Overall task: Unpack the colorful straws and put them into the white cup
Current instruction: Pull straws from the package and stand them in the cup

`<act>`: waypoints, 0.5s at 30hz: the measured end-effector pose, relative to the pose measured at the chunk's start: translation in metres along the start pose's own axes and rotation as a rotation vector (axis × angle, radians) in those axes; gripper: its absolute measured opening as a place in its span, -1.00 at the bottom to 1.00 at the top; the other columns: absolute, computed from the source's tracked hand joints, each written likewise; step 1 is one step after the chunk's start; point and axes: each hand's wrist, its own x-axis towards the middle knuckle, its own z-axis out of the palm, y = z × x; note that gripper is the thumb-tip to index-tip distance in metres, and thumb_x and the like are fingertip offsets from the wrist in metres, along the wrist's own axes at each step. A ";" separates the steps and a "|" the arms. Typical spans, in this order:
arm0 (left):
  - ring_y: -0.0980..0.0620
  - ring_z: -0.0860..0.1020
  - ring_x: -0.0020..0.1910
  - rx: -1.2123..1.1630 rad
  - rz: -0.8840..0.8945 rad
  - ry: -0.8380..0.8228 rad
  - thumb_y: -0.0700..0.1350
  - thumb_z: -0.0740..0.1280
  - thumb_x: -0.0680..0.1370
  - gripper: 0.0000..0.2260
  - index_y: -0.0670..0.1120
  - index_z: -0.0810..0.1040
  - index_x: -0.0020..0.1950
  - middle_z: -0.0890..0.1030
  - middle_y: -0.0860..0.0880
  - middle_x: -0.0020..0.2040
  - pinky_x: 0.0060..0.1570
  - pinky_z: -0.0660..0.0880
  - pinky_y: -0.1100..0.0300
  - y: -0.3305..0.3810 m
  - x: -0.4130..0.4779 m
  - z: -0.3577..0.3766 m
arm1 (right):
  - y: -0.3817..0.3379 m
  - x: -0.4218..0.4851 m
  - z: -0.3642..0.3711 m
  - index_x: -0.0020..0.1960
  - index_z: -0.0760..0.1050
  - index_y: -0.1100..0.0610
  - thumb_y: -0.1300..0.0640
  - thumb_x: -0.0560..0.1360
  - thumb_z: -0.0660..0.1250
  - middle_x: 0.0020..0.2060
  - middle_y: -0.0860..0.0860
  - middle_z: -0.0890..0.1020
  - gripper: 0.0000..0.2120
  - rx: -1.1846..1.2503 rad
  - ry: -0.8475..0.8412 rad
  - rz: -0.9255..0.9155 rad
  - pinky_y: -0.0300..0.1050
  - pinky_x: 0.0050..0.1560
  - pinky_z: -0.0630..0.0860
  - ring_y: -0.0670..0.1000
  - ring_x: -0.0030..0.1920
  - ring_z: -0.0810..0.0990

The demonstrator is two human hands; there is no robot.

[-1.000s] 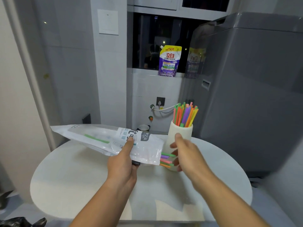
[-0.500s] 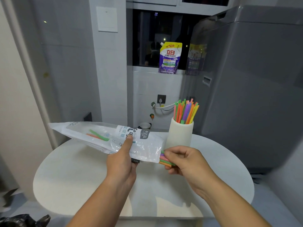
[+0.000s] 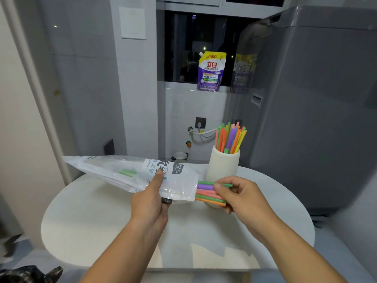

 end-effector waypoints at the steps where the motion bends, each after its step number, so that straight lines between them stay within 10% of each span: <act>1: 0.11 0.69 -0.31 0.003 -0.001 0.002 -0.21 0.45 0.57 -0.69 -0.14 0.59 0.31 0.73 -0.01 -0.03 -0.48 0.54 0.31 0.000 0.000 0.000 | 0.000 0.000 -0.001 -0.07 0.67 0.10 0.14 0.56 0.40 -0.24 0.23 0.68 -0.92 -0.015 0.009 -0.005 -0.16 -0.37 0.47 0.01 -0.44 0.48; 15: 0.06 0.68 -0.23 -0.014 -0.022 0.014 -0.21 0.44 0.58 -0.63 -0.16 0.56 0.39 0.72 -0.08 0.16 -0.50 0.54 0.29 0.003 0.004 -0.003 | -0.003 0.002 -0.007 -0.11 0.67 0.14 0.22 0.56 0.38 -0.52 -0.15 0.56 -0.89 -0.120 0.100 -0.107 -0.36 -0.44 0.37 -0.19 -0.52 0.47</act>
